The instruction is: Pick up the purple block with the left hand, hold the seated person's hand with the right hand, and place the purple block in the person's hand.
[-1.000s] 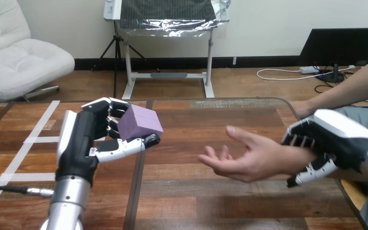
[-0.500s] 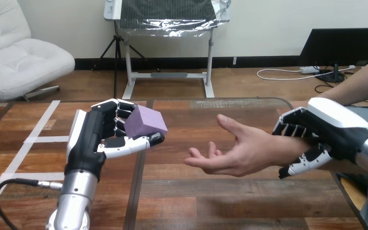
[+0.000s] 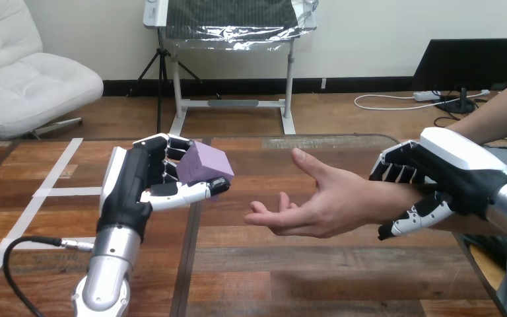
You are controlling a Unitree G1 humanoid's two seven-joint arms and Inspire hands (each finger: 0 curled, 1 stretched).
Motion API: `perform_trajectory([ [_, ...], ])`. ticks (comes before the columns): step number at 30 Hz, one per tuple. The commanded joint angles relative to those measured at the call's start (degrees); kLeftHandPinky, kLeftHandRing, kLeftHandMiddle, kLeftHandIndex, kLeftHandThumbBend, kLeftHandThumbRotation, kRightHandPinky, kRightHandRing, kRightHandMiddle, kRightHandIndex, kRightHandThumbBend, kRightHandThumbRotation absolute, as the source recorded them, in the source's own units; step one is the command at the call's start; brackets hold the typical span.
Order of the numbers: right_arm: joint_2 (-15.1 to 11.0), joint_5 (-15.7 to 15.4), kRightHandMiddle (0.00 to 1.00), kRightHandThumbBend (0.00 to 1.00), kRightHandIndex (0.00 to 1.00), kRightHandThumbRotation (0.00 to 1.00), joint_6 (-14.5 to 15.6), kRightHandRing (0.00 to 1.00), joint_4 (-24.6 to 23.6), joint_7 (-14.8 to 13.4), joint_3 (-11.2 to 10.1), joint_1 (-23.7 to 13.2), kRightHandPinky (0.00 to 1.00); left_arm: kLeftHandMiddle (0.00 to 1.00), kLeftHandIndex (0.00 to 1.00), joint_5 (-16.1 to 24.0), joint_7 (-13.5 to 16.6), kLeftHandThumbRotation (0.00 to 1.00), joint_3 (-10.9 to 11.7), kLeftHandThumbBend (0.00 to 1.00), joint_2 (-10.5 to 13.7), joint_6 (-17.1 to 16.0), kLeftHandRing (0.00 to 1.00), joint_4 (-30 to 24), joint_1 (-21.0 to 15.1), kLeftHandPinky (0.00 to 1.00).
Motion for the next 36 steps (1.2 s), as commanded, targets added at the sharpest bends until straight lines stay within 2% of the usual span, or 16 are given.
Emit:
perform_trajectory([
  [1,3.0,1.1,0.53,0.84,0.55,0.05,1.0,0.49,-0.7,0.5,0.2,0.1,0.44,0.4,0.46,-0.2,0.4,0.0,-0.8,0.57,-0.4,-0.6,0.33,1.8,-6.8,0.27],
  [16,3.7,1.7,0.54,0.83,0.56,0.08,3.5,0.5,-3.7,2.0,0.3,0.2,0.45,0.41,0.47,1.1,0.4,0.0,-3.1,0.6,-1.4,0.5,0.35,7.3,-12.9,0.29],
  [25,4.3,1.4,0.54,0.83,0.56,0.1,4.4,0.5,-5.5,2.2,0.2,0.5,0.45,0.43,0.47,1.8,0.4,0.0,-4.7,0.61,-2.4,-0.7,0.37,11.2,-16.3,0.31],
  [36,4.8,1.7,0.54,0.83,0.57,0.12,5.4,0.51,-7.2,2.6,0.0,1.0,0.45,0.43,0.47,2.6,-0.2,0.0,-6.9,0.61,-4.1,-0.5,0.37,14.1,-19.0,0.31],
])
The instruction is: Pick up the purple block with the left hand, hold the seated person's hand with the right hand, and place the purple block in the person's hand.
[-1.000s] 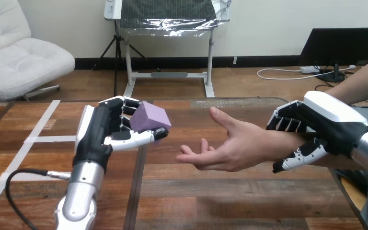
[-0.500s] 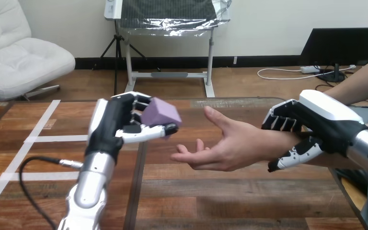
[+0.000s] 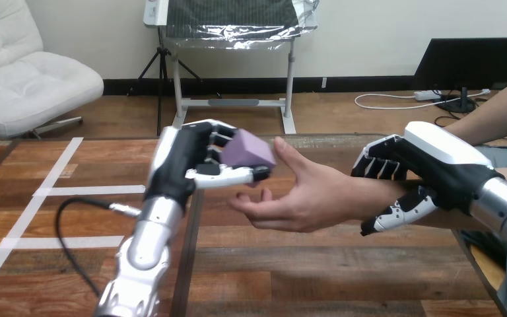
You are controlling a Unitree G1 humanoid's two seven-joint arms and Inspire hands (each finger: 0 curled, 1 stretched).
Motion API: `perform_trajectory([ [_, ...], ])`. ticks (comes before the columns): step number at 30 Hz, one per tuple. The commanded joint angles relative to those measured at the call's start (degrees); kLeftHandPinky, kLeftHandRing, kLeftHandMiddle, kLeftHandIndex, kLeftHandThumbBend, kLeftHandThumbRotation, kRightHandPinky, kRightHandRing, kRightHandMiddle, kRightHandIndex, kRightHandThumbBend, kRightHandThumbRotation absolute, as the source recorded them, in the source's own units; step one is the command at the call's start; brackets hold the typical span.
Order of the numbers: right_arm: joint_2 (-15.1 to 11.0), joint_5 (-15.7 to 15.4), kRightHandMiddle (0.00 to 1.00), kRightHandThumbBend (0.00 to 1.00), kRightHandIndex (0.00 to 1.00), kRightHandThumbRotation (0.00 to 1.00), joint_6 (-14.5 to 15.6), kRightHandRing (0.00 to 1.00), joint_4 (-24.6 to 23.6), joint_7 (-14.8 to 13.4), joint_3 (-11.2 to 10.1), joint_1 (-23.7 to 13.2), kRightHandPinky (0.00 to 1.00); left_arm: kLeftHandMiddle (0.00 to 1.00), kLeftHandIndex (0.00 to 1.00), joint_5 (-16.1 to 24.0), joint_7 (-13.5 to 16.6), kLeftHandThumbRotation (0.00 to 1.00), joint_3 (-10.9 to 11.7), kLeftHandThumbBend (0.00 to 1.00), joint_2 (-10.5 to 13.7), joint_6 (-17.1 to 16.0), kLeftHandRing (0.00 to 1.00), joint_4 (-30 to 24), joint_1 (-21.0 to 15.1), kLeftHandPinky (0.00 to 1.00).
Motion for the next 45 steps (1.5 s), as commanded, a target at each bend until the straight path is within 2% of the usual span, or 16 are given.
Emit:
perform_trajectory([
  [1,2.3,1.1,0.54,0.83,0.57,0.12,1.1,0.51,-1.4,0.6,0.0,0.8,0.45,0.43,0.47,0.5,-0.3,0.0,-1.6,0.61,-1.4,-0.7,0.37,0.7,-6.3,0.31],
  [23,3.2,1.0,0.54,0.83,0.56,0.14,2.7,0.51,-4.6,0.7,-0.7,1.9,0.46,0.43,0.47,1.1,-2.2,0.0,-5.0,0.62,-5.7,-0.3,0.38,3.2,-7.4,0.31],
  [37,3.3,1.0,0.54,0.82,0.56,0.14,2.9,0.51,-5.3,0.8,-1.2,2.4,0.45,0.42,0.47,3.0,-2.6,0.0,-7.0,0.62,-5.9,-0.3,0.34,3.2,-6.2,0.27],
  [45,3.2,1.2,0.54,0.82,0.57,0.15,2.4,0.51,-4.7,0.7,-1.4,2.6,0.45,0.41,0.47,3.2,-3.2,0.0,-6.9,0.62,-6.0,-1.2,0.35,3.7,-5.7,0.28],
])
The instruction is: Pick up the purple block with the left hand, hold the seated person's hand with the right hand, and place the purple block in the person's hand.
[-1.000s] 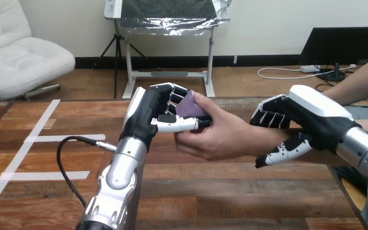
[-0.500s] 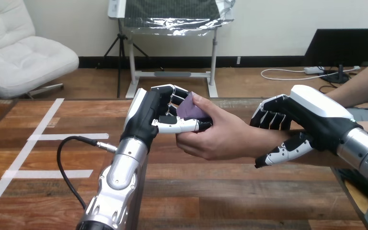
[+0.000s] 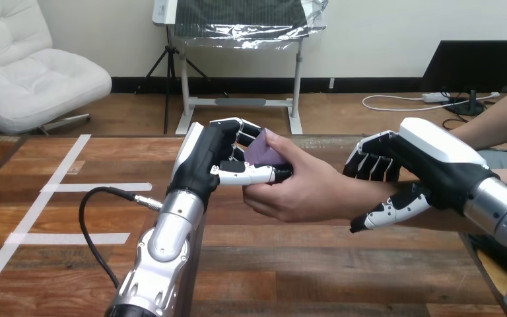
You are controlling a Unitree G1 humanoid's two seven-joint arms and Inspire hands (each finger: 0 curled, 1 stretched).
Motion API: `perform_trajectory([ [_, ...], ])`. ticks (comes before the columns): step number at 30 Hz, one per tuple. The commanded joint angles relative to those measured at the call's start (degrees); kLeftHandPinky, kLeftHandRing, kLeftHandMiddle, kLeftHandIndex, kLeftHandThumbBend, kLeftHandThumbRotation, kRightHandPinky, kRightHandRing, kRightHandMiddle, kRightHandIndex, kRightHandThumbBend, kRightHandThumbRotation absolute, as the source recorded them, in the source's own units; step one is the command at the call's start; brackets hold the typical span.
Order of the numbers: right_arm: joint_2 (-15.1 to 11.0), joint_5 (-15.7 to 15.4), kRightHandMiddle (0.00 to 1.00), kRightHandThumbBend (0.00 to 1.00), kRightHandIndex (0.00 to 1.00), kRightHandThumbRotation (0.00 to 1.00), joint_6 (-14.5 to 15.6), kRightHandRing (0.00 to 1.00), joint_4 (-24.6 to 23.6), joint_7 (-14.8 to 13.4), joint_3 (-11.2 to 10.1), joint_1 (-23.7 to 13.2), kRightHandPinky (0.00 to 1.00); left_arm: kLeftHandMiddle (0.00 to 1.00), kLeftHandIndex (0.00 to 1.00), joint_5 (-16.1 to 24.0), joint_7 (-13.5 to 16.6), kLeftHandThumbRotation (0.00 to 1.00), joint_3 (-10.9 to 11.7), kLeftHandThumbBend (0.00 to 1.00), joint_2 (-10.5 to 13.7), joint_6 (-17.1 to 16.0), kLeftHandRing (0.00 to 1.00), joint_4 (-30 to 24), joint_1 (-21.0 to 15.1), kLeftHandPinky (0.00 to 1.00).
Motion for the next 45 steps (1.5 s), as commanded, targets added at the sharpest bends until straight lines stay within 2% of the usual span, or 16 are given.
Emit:
perform_trajectory([
  [1,1.6,1.2,0.54,0.82,0.57,0.15,-0.2,0.51,-0.1,0.3,-0.1,0.6,0.45,0.41,0.47,1.5,-2.6,0.0,-4.7,0.62,-3.0,-1.5,0.35,0.5,-2.8,0.28],
  [4,1.5,1.2,0.54,0.82,0.57,0.15,-0.1,0.51,-0.1,0.4,-0.2,0.8,0.45,0.42,0.47,1.3,-3.0,0.0,-4.6,0.62,-2.9,-0.8,0.36,-0.1,-2.4,0.28],
  [10,1.3,1.4,0.55,0.83,0.58,0.16,-0.3,0.51,0.0,0.7,-0.2,1.0,0.45,0.49,0.52,0.1,-4.8,0.01,-4.0,0.64,-2.9,1.4,0.44,-1.8,-1.7,0.34],
  [13,1.0,1.2,0.56,0.83,0.59,0.17,-0.5,0.52,0.1,1.0,-0.1,1.0,0.46,0.53,0.55,-0.9,-6.3,0.1,-3.7,0.64,-2.7,2.2,0.49,-2.6,-1.4,0.39],
  [16,0.6,0.7,0.59,0.84,0.61,0.22,-0.6,0.55,0.2,1.3,0.0,1.1,0.48,0.59,0.59,-1.9,-7.8,0.24,-3.4,0.65,-2.5,3.4,0.55,-3.9,-0.9,0.44],
  [17,0.4,0.6,0.62,0.85,0.64,0.28,-0.8,0.58,0.2,1.4,0.1,1.1,0.5,0.63,0.63,-2.1,-8.1,0.35,-3.4,0.67,-2.3,3.6,0.59,-4.4,-0.8,0.49],
  [21,0.1,0.9,0.67,0.88,0.68,0.37,-1.2,0.63,0.6,2.0,0.0,1.2,0.52,0.68,0.68,-2.2,-8.8,0.51,-3.5,0.72,-1.9,4.7,0.66,-6.4,0.0,0.56],
  [26,0.1,2.0,0.73,0.93,0.76,0.51,-0.2,0.7,0.5,3.6,-0.4,1.4,0.55,0.75,0.75,-2.0,-9.3,0.68,-3.7,0.82,-1.3,4.9,0.75,-8.8,1.1,0.66],
  [39,0.1,3.0,0.83,0.99,0.86,0.67,-1.7,0.79,1.8,3.6,-1.1,1.9,0.61,0.83,0.81,-0.9,-9.1,0.87,-4.4,0.95,0.7,3.9,0.84,-14.9,4.3,0.76],
  [45,0.4,3.4,0.88,0.98,0.88,0.73,-2.6,0.85,2.4,3.4,-1.3,2.1,0.69,0.88,0.85,-1.6,-9.3,0.93,-4.1,0.99,1.6,3.7,0.89,-17.9,6.1,0.82],
])
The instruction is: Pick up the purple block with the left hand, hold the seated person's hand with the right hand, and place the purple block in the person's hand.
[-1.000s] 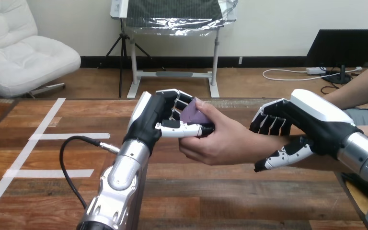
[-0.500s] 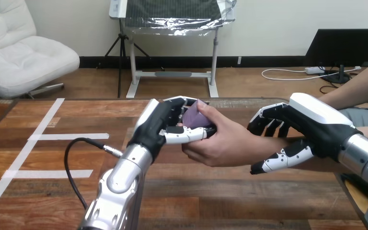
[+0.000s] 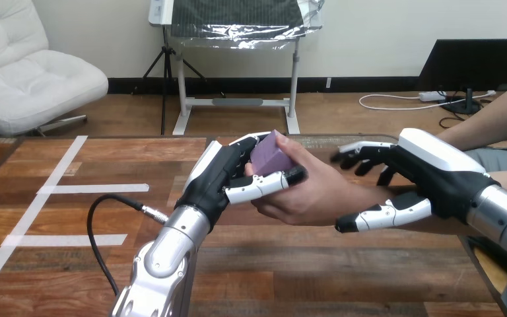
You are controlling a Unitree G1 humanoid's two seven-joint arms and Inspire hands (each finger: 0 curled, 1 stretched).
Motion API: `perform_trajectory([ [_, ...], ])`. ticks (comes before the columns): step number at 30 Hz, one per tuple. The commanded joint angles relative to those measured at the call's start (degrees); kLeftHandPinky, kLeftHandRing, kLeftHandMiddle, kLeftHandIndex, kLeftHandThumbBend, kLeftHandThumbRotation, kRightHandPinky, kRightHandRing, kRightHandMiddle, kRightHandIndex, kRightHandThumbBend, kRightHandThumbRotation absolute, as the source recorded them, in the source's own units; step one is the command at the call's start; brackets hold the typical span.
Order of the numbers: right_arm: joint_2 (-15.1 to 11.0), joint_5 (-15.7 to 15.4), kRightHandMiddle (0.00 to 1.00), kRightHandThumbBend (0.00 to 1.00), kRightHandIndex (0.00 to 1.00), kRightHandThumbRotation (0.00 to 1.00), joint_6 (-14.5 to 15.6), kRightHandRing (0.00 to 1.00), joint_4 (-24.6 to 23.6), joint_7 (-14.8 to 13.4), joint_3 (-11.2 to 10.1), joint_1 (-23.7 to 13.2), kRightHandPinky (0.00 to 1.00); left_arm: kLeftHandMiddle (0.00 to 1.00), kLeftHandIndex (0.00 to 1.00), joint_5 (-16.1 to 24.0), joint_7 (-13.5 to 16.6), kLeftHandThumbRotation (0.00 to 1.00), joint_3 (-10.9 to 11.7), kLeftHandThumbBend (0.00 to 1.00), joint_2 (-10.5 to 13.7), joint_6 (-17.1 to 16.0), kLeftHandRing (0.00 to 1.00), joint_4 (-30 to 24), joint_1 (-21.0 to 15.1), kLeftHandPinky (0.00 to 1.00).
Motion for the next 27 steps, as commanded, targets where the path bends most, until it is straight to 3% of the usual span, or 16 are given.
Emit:
perform_trajectory([
  [1,0.9,1.0,0.88,0.98,0.89,0.74,-0.3,0.85,2.1,0.0,-0.4,0.8,0.69,0.88,0.85,-0.2,-0.6,0.93,-0.9,0.99,0.2,-1.7,0.89,-6.4,-0.7,0.82],
  [9,1.4,0.7,0.91,0.98,0.9,0.79,-1.0,0.9,2.5,-1.0,-0.5,1.0,0.75,0.88,0.86,-0.4,0.2,0.97,-0.4,1.0,0.6,-1.8,0.9,-10.6,1.8,0.84],
  [22,3.8,3.0,0.93,0.97,0.92,0.85,-2.6,0.9,3.3,-2.7,-1.1,1.4,0.76,0.88,0.87,0.2,1.6,1.0,0.6,1.0,2.1,-1.9,0.9,-18.9,7.1,0.85],
  [27,4.4,3.8,0.92,0.96,0.93,0.87,-3.2,0.89,3.6,-3.1,-1.2,1.6,0.73,0.88,0.87,-0.4,1.7,1.0,1.1,0.93,2.6,-2.8,0.9,-21.1,9.0,0.86],
])
